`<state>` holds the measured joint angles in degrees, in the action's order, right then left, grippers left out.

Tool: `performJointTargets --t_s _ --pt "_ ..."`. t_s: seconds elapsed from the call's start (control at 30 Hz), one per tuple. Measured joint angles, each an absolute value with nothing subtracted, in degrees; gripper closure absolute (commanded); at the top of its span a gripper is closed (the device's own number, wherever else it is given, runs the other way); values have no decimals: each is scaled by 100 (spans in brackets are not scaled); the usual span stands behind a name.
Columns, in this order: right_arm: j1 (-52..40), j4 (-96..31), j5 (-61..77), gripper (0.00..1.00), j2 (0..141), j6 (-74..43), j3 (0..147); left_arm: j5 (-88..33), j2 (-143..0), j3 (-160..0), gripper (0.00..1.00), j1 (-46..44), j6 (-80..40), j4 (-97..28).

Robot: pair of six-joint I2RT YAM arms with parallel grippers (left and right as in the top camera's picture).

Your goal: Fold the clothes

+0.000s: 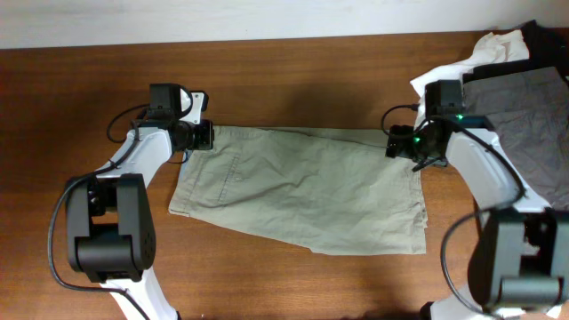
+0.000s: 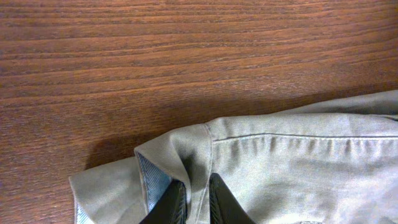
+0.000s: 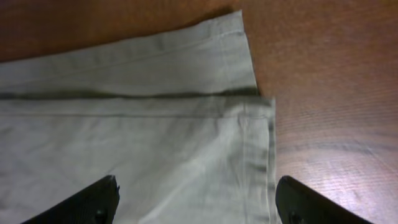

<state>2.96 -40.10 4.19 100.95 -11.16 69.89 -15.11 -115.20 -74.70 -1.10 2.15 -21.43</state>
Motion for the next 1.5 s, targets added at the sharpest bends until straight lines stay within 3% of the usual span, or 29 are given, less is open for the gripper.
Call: performJointTargets --t_s 0.13,0.2,0.3,0.33,0.53,0.57,0.63,1.0,1.13,1.2,1.27,1.4,1.5 --pt "298 -3765 390 24 10503 -1138 6987 -1490 -11520 -7470 89 -110 213 -2150" --pt "366 -3758 268 32 10600 -1208 6987 -1487 -11520 -7470 89 -110 213 -2150" --pt "589 -3758 239 33 10613 -1306 6987 -1487 -11520 -7470 89 -110 213 -2150" --pt "663 -3758 224 38 10615 -1328 6987 -1487 -11520 -7470 88 -110 213 -2150" --pt "694 -3524 305 38 10925 -1347 6987 -1485 -11520 -7470 89 -110 213 -2150" --pt "694 -3520 314 42 11048 -1350 6987 -1485 -11520 -7470 89 -110 213 -2150" --pt "694 -3485 318 62 11107 -1352 6987 -1476 -11520 -7470 89 -110 213 -2152" --pt "694 -3649 222 63 11107 -1347 7113 -1472 -11520 -7470 89 -110 213 -2150" --pt "694 -3715 174 78 11107 -1356 7306 -1472 -11520 -7470 89 -110 213 -2150" --pt "694 -3745 152 73 11107 -1352 7308 -1470 -11520 -7470 89 -110 213 -2150" --pt "694 -3747 150 51 11107 -1361 7308 -1470 -11520 -7470 89 -110 213 -2150" --pt "694 -3732 -30 50 11107 -1345 7301 -1472 -11520 -7470 89 -110 213 -2150" --pt "694 -3677 -80 59 11107 -1343 7286 -1470 -11520 -7470 89 -110 213 -2150"
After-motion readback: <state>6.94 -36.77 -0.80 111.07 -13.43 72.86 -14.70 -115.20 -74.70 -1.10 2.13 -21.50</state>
